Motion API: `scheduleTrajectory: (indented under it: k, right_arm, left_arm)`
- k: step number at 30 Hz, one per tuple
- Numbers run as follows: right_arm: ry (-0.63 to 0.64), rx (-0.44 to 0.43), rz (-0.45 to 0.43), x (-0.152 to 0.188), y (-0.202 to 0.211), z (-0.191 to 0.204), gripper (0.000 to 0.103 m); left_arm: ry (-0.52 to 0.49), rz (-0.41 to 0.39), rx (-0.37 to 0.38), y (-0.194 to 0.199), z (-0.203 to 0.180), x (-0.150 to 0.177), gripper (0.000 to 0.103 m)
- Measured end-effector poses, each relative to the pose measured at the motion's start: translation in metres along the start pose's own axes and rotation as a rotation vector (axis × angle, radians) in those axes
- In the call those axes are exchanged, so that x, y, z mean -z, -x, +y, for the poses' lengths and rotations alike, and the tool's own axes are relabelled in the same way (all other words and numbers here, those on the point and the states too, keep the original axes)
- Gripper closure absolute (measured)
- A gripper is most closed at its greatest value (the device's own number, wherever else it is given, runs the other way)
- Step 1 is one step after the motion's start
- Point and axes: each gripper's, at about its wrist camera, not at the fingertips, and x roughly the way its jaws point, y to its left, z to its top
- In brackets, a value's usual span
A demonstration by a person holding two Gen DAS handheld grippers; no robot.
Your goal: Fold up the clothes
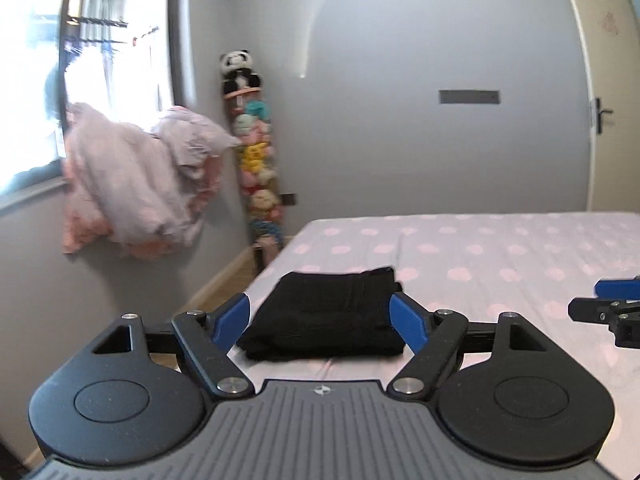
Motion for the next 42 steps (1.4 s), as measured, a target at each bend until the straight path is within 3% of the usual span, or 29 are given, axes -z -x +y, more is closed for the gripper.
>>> scheduleTrajectory:
  k: [3,9,18,25,30,42]
  right_arm:
    - [0.006,-0.013,-0.048,0.013,0.047,0.015,0.037]
    - [-0.024,-0.063,-0.070,0.035,0.121,0.035,0.032]
    - [-0.016,0.012,-0.084,0.069,0.194,0.058,0.028]
    - [-0.010,0.039,-0.081,0.102,0.218,0.079,0.028]
    - [0.002,0.048,-0.062,0.116,0.222,0.086,0.026]
    - [0.084,0.132,-0.031,0.137,0.188,0.092,0.021]
  left_arm:
    - [-0.019,-0.019,-0.053,0.042,-0.018,0.010,0.011]
    - [0.015,-0.003,-0.027,0.097,-0.039,0.029,0.011]
    - [0.160,0.079,0.005,0.156,-0.034,0.064,0.011]
    - [0.191,0.148,-0.031,0.179,-0.031,0.101,0.011]
    - [0.213,0.211,-0.039,0.174,-0.033,0.123,0.011]
    - [0.210,0.262,-0.051,0.154,-0.040,0.145,0.011]
